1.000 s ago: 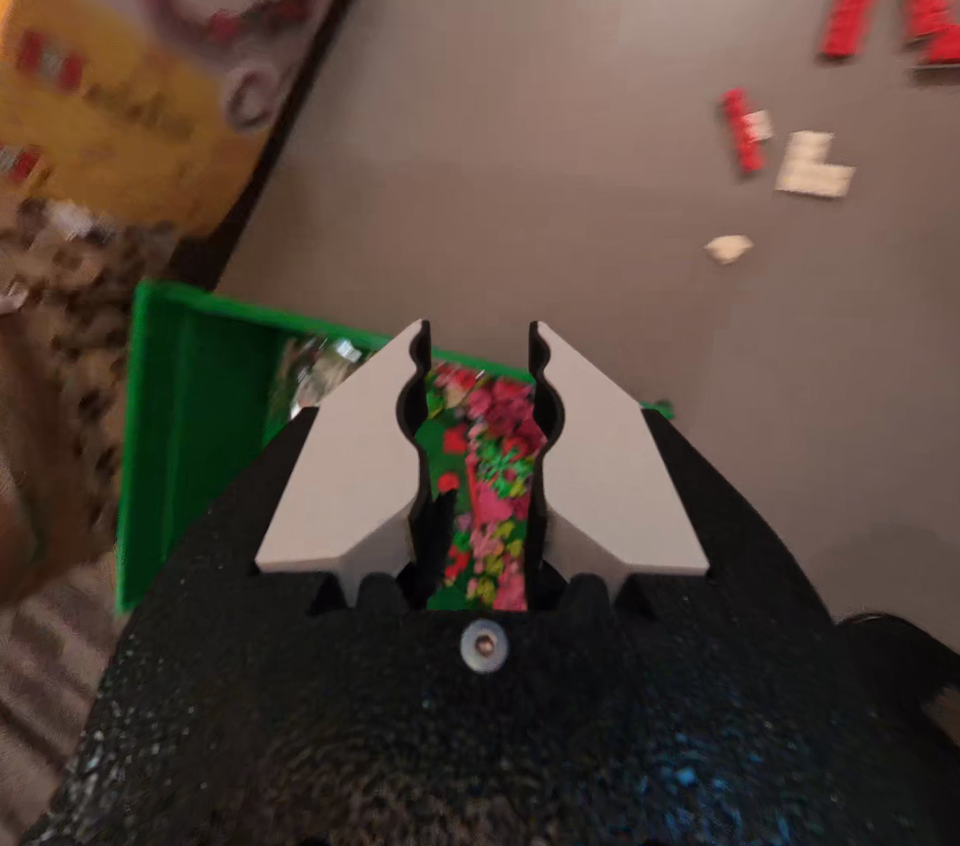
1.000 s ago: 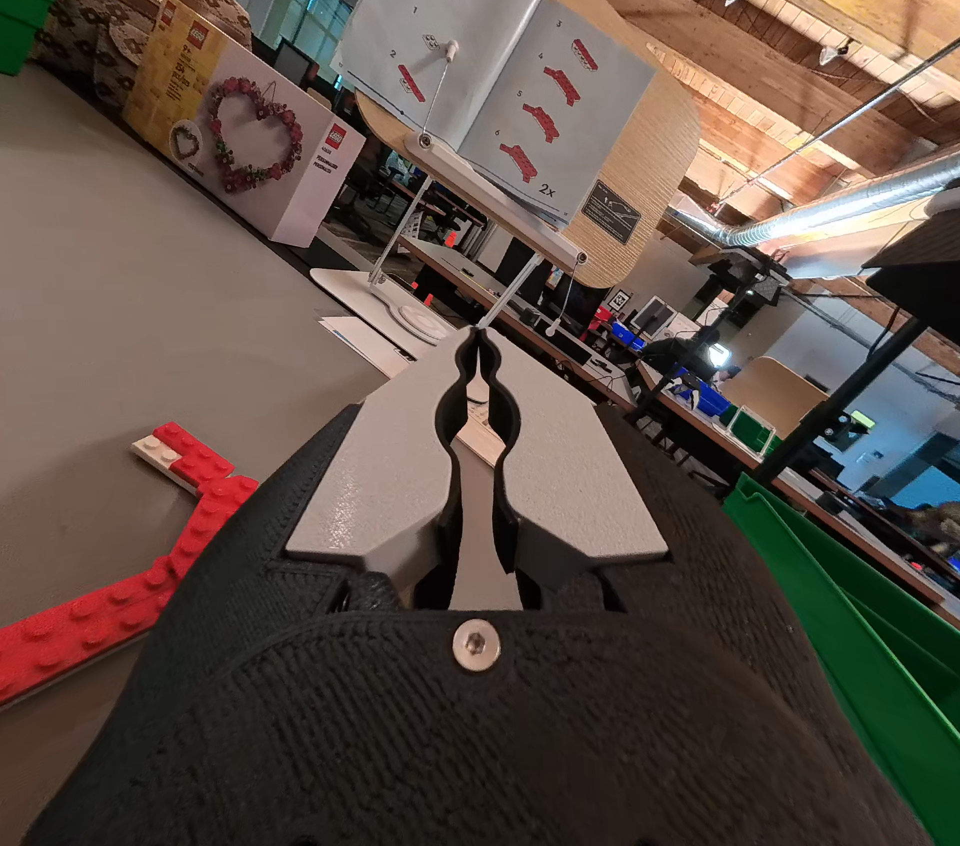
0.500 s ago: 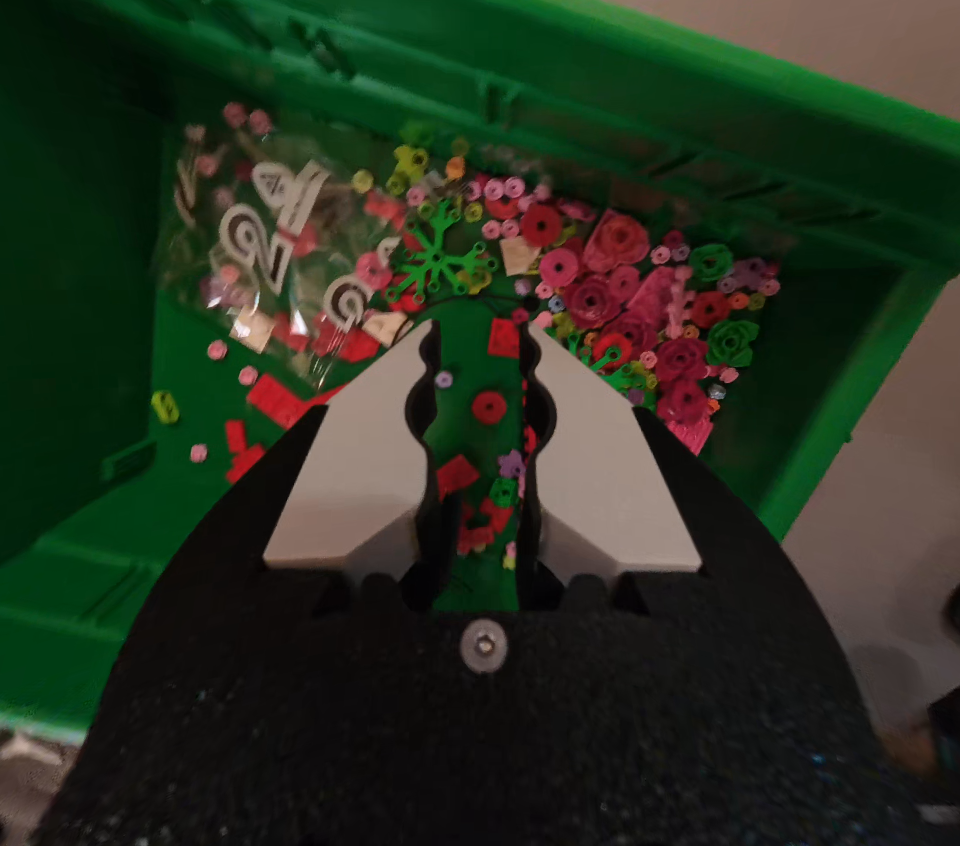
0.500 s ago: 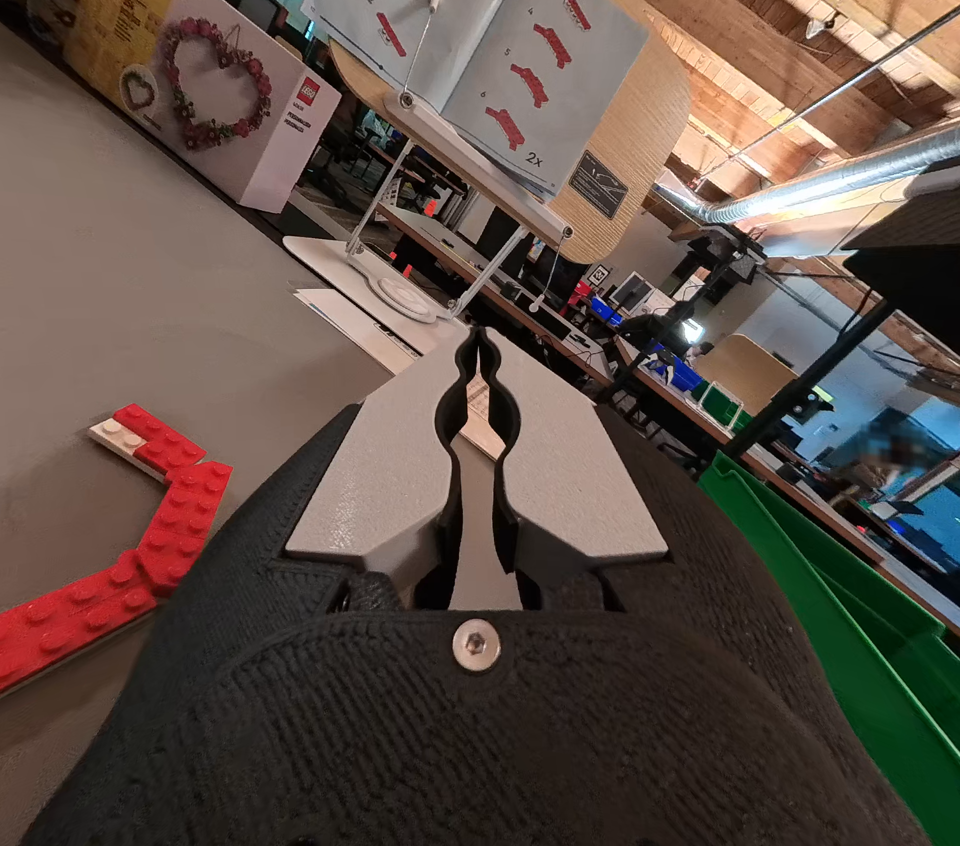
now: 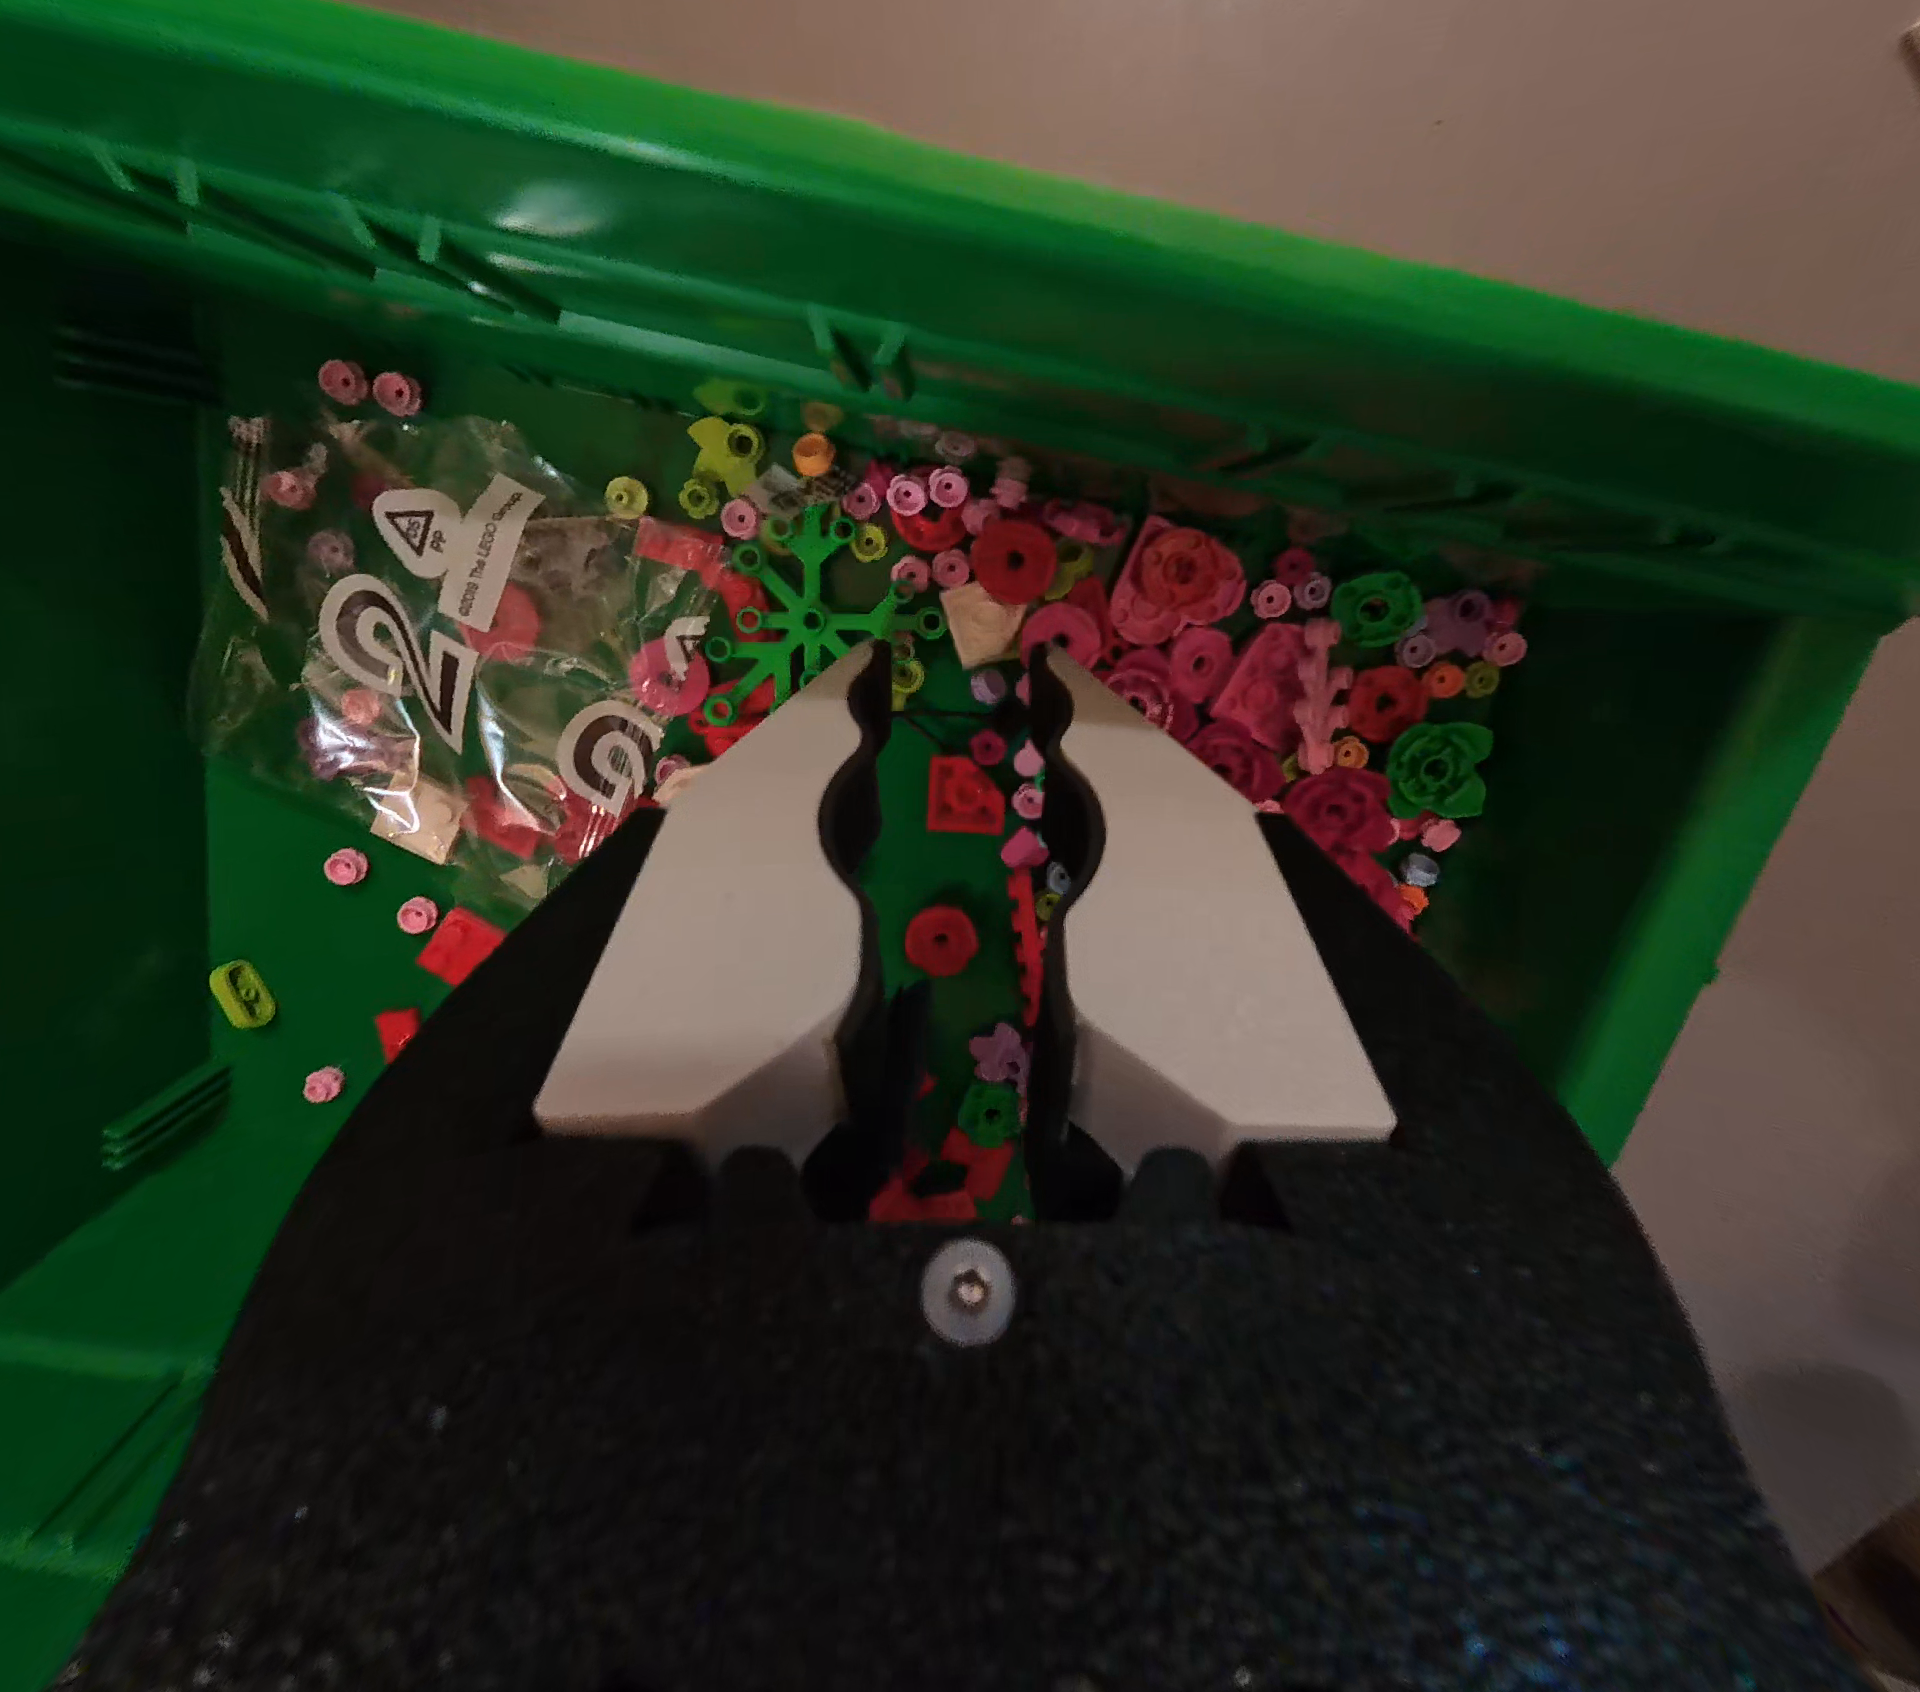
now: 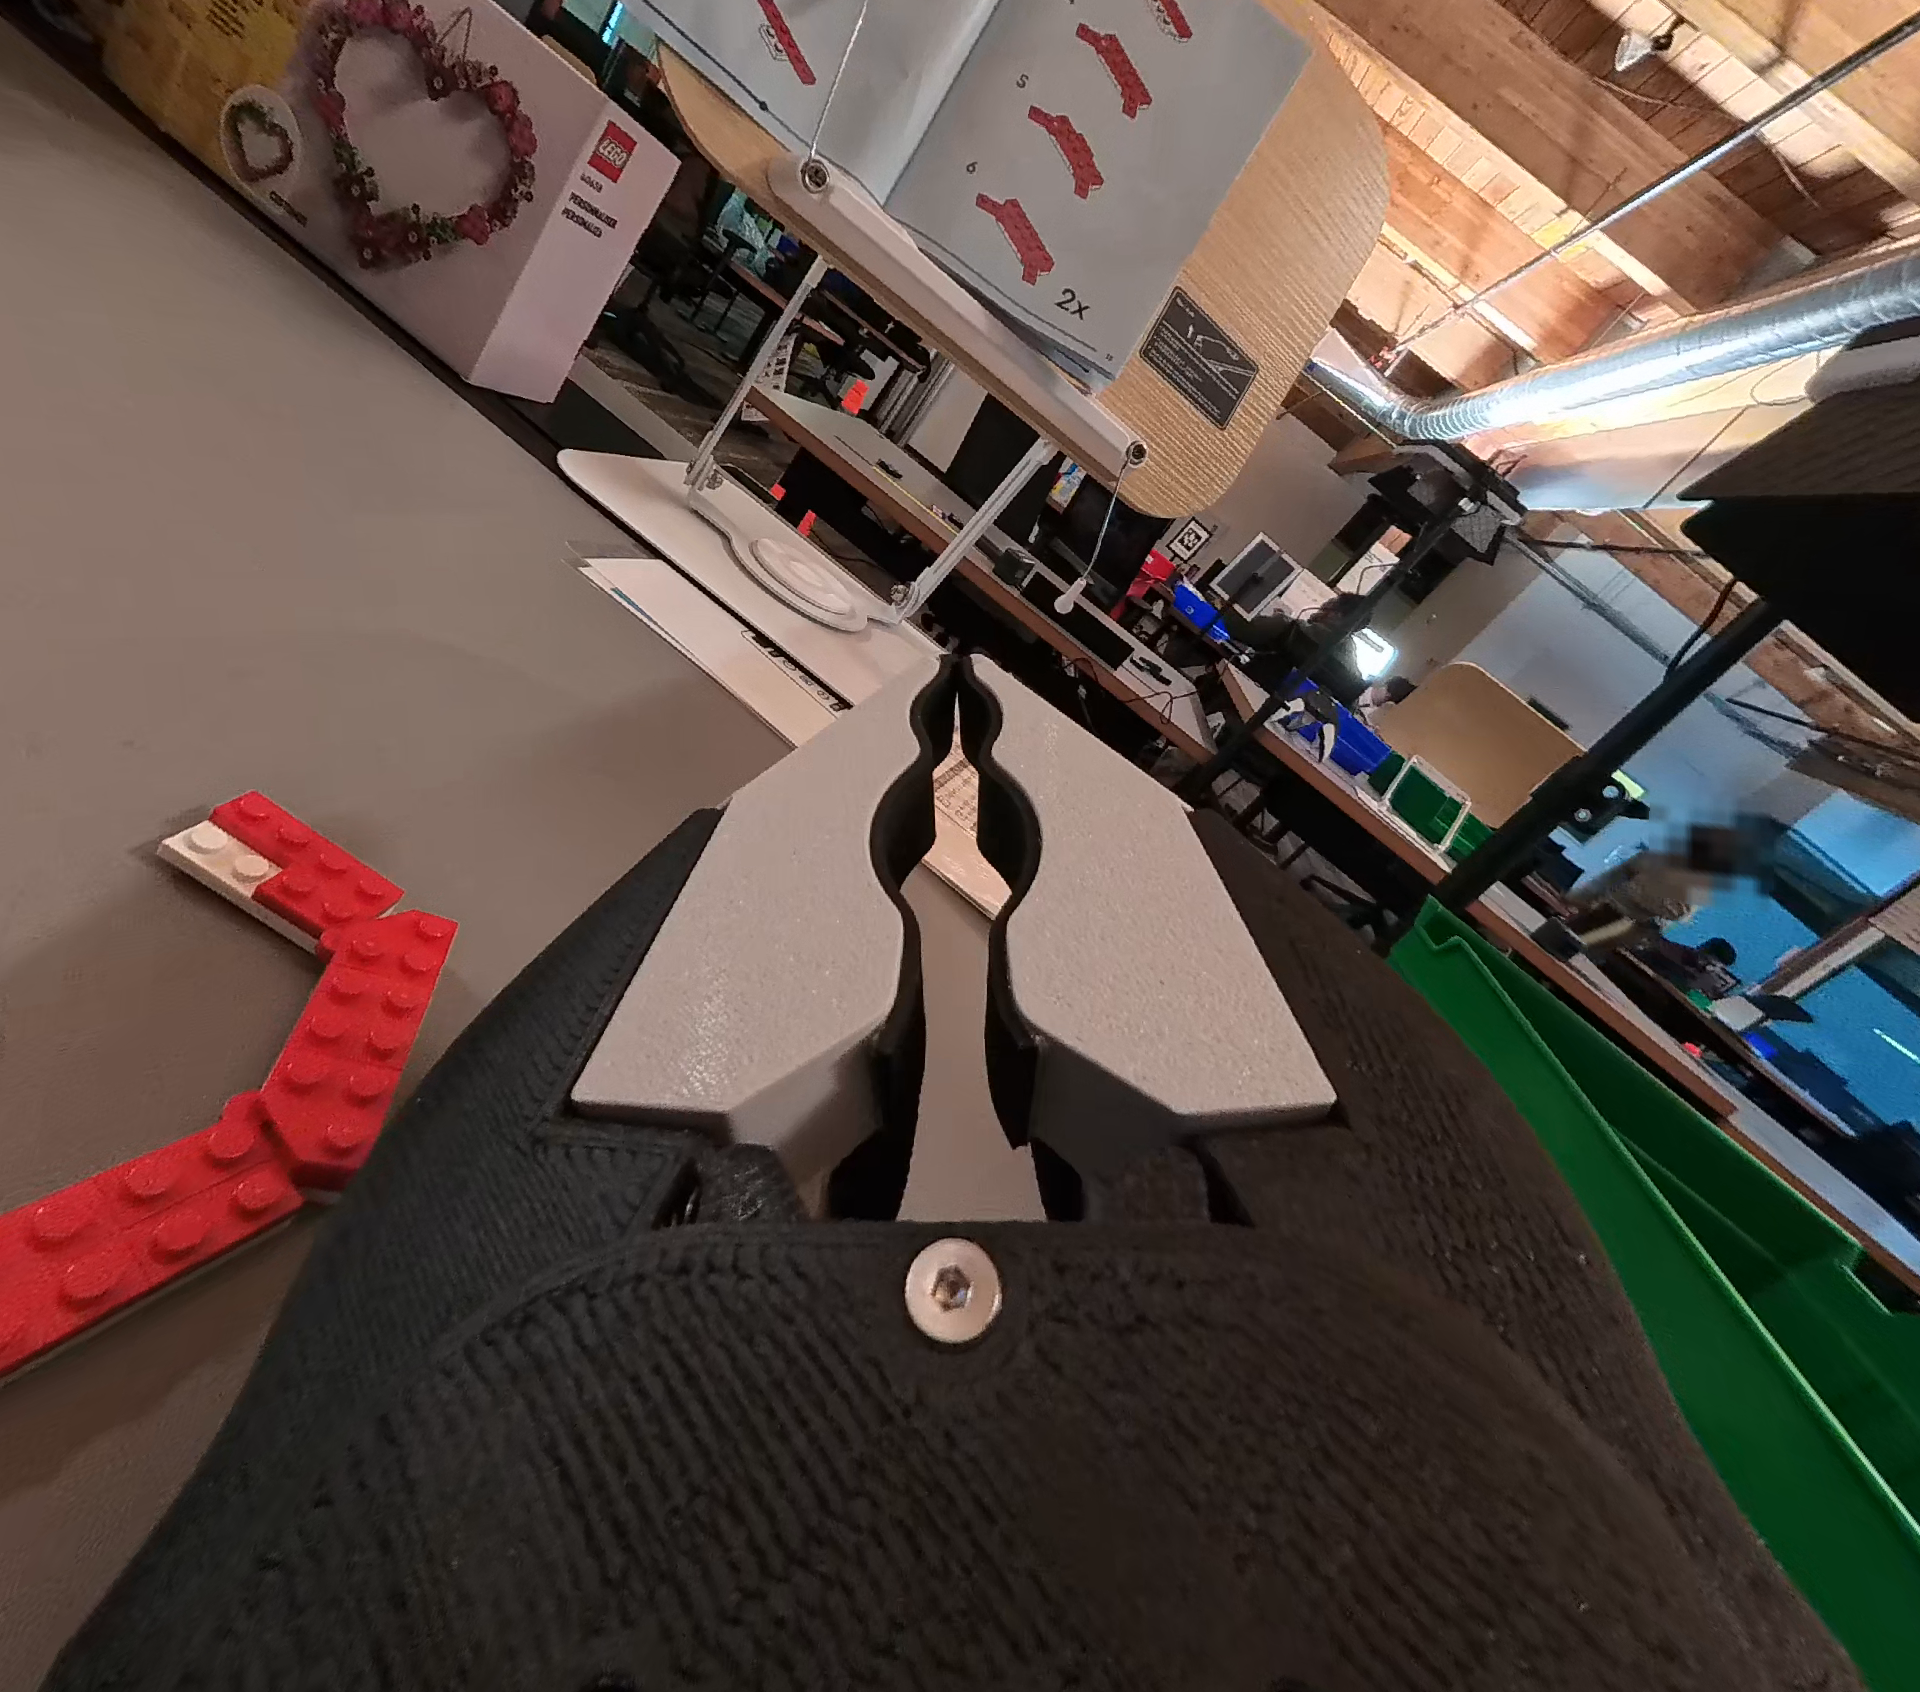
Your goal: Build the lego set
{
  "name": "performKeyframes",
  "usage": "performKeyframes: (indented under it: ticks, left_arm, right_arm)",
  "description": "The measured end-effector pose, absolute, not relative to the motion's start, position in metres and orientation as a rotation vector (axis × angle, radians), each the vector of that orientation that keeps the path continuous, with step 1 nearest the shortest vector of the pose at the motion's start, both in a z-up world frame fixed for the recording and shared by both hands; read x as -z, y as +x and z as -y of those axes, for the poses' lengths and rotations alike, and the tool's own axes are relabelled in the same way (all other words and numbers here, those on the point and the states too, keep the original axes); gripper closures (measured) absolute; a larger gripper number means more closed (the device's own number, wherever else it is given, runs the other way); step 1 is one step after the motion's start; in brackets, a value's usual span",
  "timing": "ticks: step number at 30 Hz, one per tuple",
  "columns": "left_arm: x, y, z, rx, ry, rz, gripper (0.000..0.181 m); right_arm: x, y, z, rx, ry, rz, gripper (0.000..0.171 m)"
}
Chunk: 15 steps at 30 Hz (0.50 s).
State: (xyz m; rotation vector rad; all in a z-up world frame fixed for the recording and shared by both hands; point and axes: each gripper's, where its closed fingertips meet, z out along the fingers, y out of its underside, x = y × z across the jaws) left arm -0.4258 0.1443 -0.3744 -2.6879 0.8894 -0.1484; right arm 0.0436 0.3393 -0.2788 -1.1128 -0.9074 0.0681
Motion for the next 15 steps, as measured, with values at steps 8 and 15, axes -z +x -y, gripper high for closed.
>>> performKeyframes:
  ticks: [8,15]
  left_arm:
    - [0.376,-0.429,-0.145,0.053,-2.669,-0.968,0.181]
    - [0.371,-0.417,-0.144,0.167,-2.629,-0.959,0.166]
  right_arm:
    - [0.279,0.044,-0.339,-0.074,-1.114,0.905,0.171]
    - [0.279,0.044,-0.339,-0.078,-1.116,0.905,0.171]
